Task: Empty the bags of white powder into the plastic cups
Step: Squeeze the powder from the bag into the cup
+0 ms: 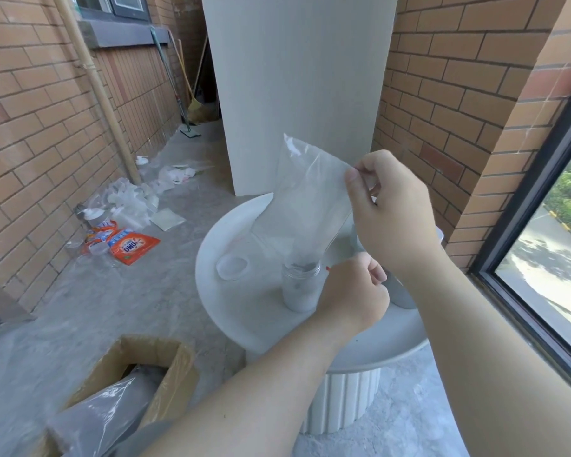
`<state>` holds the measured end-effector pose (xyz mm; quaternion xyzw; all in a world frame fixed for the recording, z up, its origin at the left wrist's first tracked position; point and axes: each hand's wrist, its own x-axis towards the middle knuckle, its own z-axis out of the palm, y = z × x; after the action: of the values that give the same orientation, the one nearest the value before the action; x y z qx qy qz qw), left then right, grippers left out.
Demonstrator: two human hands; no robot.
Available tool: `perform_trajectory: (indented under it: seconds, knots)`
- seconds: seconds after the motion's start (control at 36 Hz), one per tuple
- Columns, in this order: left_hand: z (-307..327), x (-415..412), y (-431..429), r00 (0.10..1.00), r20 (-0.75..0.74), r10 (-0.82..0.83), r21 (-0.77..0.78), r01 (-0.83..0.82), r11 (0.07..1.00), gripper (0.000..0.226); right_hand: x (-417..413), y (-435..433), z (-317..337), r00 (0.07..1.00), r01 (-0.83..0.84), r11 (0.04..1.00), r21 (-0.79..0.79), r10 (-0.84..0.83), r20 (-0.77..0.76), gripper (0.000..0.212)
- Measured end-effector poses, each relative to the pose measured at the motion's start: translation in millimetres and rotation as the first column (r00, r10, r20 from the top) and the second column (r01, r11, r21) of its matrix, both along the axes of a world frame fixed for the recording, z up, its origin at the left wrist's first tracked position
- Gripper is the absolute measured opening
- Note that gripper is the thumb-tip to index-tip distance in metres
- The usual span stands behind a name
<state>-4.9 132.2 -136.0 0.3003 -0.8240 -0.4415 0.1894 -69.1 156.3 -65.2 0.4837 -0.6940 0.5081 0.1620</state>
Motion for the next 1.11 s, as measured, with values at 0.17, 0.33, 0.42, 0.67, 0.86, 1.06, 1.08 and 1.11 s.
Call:
perform_trajectory:
  seconds: [0.17,0.33,0.42,0.67,0.86,1.06,1.08,1.11]
  knots:
    - [5,4,3,0.994,0.106,-0.016,-0.133,0.03,0.991,0.03,1,-3,2,0.999,-0.037,0.999,-0.017,0.037,-0.017,0.012]
    - [7,7,3,0.989,0.143,-0.031,-0.202,0.059,0.977,0.028,-2,-7,-2,0.998,-0.044,0.999,-0.017,0.043,-0.048,0.009]
    - [5,7,1,0.991,0.131,-0.04,-0.229,0.07,0.971,0.04,-1,-9,0,0.997,-0.041,0.998,-0.042,0.038,-0.07,0.009]
    - [2,7,-3,0.981,0.185,-0.058,-0.308,0.114,0.944,0.042,4,-10,-4,0.999,-0.039,0.998,-0.043,0.04,0.011,0.012]
    - [-7,14,-16,0.982,0.171,-0.083,-0.325,0.136,0.936,0.019,-1,-3,-4,0.976,-0.052,0.998,-0.039,0.059,0.207,0.008]
    - [37,45,-45,0.868,0.313,-0.385,-0.007,0.407,0.913,0.014,-3,3,-7,0.984,-0.046,0.999,-0.017,0.048,0.17,0.008]
    - [48,54,-52,0.882,0.253,-0.397,0.066,0.394,0.917,0.01,-3,3,-7,0.986,-0.042,0.999,-0.014,0.044,0.161,0.007]
    - [58,62,-60,0.919,0.157,-0.362,0.1,0.35,0.931,0.007,-2,2,-8,0.987,-0.04,0.999,-0.013,0.042,0.155,0.007]
